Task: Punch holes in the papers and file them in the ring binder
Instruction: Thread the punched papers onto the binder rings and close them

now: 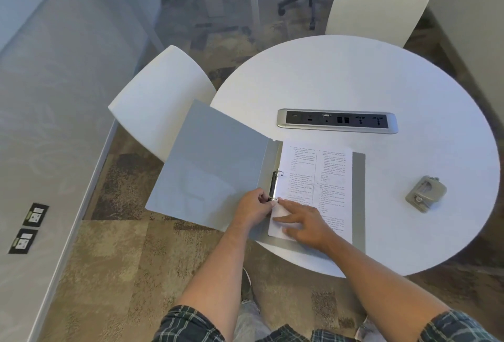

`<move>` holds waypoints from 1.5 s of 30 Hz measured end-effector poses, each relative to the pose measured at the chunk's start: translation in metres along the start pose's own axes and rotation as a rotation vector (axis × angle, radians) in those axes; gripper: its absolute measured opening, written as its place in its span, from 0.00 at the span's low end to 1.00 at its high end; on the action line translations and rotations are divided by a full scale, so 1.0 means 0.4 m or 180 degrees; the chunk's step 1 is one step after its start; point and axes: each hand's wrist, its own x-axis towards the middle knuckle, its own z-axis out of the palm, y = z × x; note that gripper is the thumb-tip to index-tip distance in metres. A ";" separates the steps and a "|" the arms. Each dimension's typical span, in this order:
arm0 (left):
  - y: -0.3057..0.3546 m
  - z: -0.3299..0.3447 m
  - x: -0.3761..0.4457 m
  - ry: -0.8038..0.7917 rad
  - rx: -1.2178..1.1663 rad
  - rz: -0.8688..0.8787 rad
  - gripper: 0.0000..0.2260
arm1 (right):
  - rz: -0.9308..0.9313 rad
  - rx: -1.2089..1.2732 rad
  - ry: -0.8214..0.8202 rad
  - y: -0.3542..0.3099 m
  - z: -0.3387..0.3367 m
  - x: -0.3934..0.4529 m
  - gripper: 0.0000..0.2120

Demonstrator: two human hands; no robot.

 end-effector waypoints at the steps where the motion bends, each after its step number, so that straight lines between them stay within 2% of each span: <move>1: 0.005 0.006 -0.007 -0.0040 0.0087 -0.0011 0.11 | 0.0175 0.0327 0.0156 0.004 -0.013 -0.014 0.14; 3: 0.011 0.022 -0.020 -0.0107 0.0156 -0.0047 0.11 | 0.0611 0.0582 0.0610 0.012 -0.037 -0.040 0.11; 5: 0.017 0.041 -0.032 -0.0132 0.0125 -0.0073 0.11 | 0.1031 0.0465 0.1217 0.027 -0.056 -0.060 0.10; 8: 0.028 0.072 -0.051 -0.0172 0.0067 -0.0092 0.11 | 0.1867 0.0179 0.1897 0.042 -0.088 -0.084 0.23; 11: 0.037 0.099 -0.069 -0.0104 0.0138 -0.0130 0.10 | 0.2631 -0.0423 0.1930 0.043 -0.109 -0.101 0.36; 16: 0.032 0.130 -0.089 0.0060 0.0180 -0.0170 0.12 | 0.3469 -0.0242 0.1949 0.033 -0.114 -0.097 0.46; 25: 0.035 0.133 -0.104 0.0027 0.0204 -0.0177 0.12 | 0.3771 0.0316 0.1910 0.073 -0.166 -0.090 0.48; 28: 0.037 0.132 -0.102 -0.0079 0.0103 -0.0235 0.11 | 0.3612 0.0534 0.1854 0.086 -0.184 -0.097 0.42; 32: 0.058 0.119 -0.118 -0.0245 0.0140 -0.0215 0.11 | 0.3099 0.0327 0.1805 0.082 -0.193 -0.123 0.27; 34: 0.074 0.116 -0.138 0.0080 0.0624 0.0052 0.16 | 0.2656 0.0645 0.1966 0.071 -0.204 -0.150 0.20; 36: 0.101 0.118 -0.161 0.0456 0.0757 0.0357 0.17 | 0.2090 0.1275 0.2068 0.055 -0.224 -0.175 0.13; 38: 0.140 0.129 -0.172 0.0424 0.0432 0.0507 0.16 | 0.1623 0.2022 0.1896 0.035 -0.245 -0.187 0.17; 40: 0.182 0.145 -0.175 0.0119 -0.0085 0.0510 0.17 | 0.1395 0.2347 0.1623 0.021 -0.256 -0.193 0.20; 43: 0.226 0.171 -0.167 -0.0167 -0.0922 0.0463 0.15 | 0.1130 0.2433 0.1533 0.012 -0.246 -0.192 0.12; 45: 0.239 0.183 -0.161 -0.0166 -0.1110 0.0548 0.12 | 0.0979 0.2498 0.1529 0.002 -0.236 -0.191 0.07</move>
